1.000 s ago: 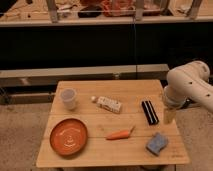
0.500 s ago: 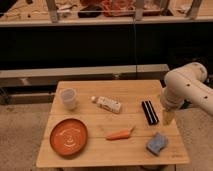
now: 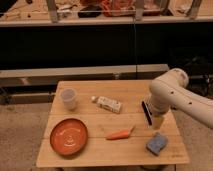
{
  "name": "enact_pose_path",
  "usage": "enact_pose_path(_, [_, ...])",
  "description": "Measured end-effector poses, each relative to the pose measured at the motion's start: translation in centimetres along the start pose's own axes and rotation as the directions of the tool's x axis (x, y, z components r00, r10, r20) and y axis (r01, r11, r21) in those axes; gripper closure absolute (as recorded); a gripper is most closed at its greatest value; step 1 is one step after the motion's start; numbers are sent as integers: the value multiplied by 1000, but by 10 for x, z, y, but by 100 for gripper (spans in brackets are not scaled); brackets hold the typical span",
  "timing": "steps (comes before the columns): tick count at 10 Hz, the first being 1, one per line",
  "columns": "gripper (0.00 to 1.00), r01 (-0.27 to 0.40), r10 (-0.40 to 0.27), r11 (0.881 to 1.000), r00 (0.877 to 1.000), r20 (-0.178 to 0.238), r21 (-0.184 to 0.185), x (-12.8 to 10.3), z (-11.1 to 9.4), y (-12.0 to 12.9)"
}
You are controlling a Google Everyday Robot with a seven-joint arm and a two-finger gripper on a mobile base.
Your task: Drag the pepper across the table
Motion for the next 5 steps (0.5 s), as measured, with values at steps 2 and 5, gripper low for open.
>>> enact_pose_path(2, [20, 46, -46, 999, 999, 7, -6, -20, 9, 2])
enact_pose_path(5, [20, 111, -110, 994, 993, 32, -10, -44, 32, 11])
